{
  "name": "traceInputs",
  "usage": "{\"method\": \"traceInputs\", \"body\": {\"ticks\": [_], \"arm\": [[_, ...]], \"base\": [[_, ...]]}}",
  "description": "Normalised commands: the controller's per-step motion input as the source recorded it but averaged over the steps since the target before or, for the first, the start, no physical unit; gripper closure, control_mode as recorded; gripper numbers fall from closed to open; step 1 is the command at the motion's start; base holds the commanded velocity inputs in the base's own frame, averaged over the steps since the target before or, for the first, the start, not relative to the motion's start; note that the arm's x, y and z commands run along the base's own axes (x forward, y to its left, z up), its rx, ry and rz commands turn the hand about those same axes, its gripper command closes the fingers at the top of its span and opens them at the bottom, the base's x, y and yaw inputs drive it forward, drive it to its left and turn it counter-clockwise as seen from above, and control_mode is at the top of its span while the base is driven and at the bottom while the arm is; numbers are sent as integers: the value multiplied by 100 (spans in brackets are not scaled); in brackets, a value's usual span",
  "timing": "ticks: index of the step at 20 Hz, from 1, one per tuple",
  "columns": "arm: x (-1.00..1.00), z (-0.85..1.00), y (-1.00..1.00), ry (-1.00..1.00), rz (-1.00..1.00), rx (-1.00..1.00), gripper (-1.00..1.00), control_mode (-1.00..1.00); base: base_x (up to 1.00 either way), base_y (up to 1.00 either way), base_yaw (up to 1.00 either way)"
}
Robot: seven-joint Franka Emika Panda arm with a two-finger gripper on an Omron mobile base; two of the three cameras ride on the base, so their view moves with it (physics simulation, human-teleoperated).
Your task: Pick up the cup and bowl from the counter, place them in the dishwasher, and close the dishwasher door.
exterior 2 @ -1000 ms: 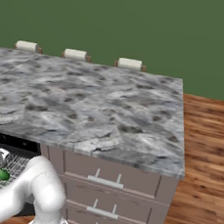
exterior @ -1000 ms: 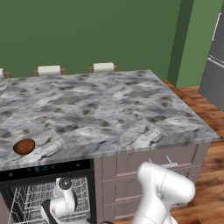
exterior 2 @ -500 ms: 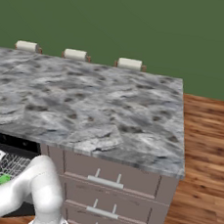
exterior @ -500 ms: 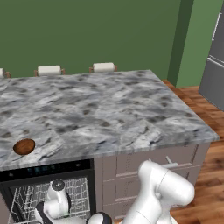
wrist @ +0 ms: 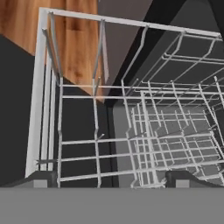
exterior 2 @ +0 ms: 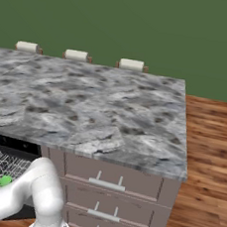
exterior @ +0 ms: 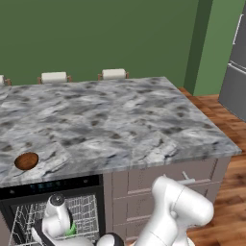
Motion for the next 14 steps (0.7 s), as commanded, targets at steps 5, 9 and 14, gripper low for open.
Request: {"method": "traceInputs", "body": {"ticks": [5,9,14], "arm": [[-2,26,25,0,0,0,-100,-100],[-15,19,31,0,0,0,-100,-100],[-26,31,30,-2,0,-1,-100,-100]], "base": [[0,0,0],[0,0,0],[0,0,0]]}}
